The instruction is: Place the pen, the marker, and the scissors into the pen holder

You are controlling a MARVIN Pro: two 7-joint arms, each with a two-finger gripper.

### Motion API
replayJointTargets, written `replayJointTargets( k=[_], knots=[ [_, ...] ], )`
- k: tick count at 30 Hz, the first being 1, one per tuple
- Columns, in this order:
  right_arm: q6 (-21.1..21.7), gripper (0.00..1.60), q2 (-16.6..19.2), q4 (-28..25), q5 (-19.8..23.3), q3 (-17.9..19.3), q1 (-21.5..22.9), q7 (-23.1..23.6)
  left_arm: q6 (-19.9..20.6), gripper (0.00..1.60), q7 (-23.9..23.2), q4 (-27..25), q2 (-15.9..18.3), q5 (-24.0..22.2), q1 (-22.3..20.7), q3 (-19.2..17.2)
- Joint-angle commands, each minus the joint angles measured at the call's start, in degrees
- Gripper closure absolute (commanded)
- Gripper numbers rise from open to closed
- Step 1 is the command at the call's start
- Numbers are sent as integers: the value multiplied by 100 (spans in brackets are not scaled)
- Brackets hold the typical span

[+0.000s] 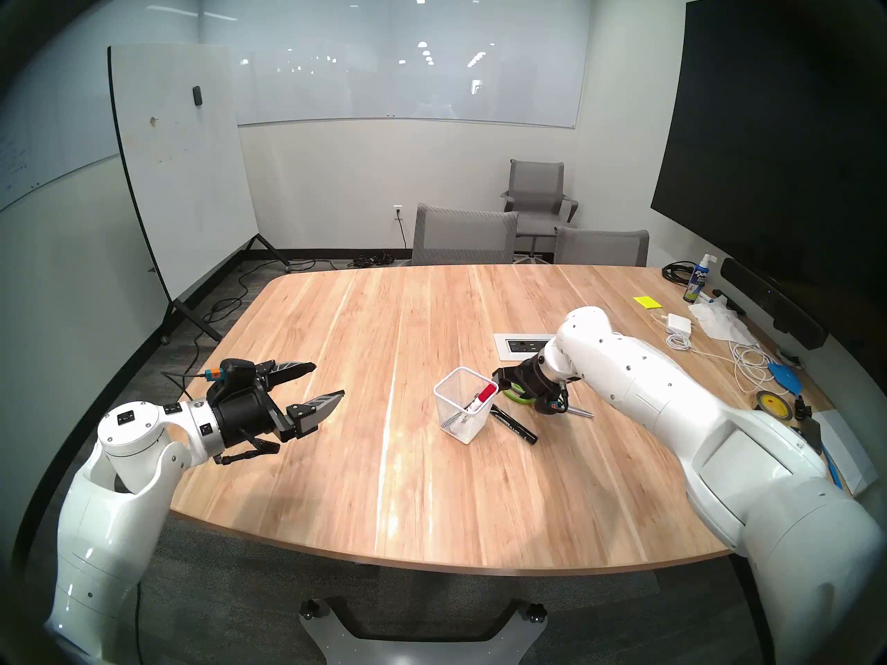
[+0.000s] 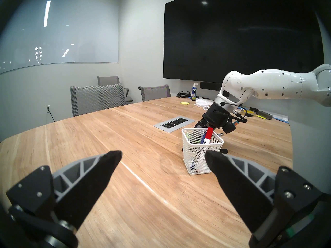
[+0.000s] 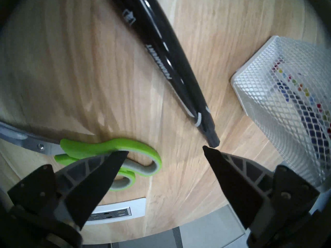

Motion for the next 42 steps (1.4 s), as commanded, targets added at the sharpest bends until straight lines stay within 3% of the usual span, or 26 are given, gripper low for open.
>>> replayJointTargets(
  k=[1, 31, 32, 33, 34, 36, 38, 39, 42],
  knots=[
    [-10, 0, -16, 81, -163, -168, 122, -82, -1, 0, 0, -86, 9, 4, -6, -8],
    [121, 0, -301, 697, -601, -414, 350, -473, -1, 0, 0, -86, 9, 4, -6, -8],
    [139, 10, -310, 727, -615, -423, 356, -508, -1, 0, 0, -86, 9, 4, -6, -8],
    [155, 70, -323, 767, -634, -431, 366, -547, -1, 0, 0, -86, 9, 4, -6, -8],
    [161, 90, -329, 780, -646, -431, 369, -563, -1, 0, 0, -86, 9, 4, -6, -8],
    [163, 99, -328, 775, -649, -421, 366, -567, -1, 0, 0, -86, 9, 4, -6, -8],
    [179, 130, -317, 752, -672, -417, 363, -590, -1, 0, 0, -86, 9, 4, -7, -8],
    [190, 159, -311, 743, -675, -410, 361, -604, -2, 0, -1, -85, 9, 4, -7, -8],
    [182, 160, -316, 752, -686, -403, 369, -615, -1, 0, 0, -85, 9, 4, -7, -8]
  ],
)
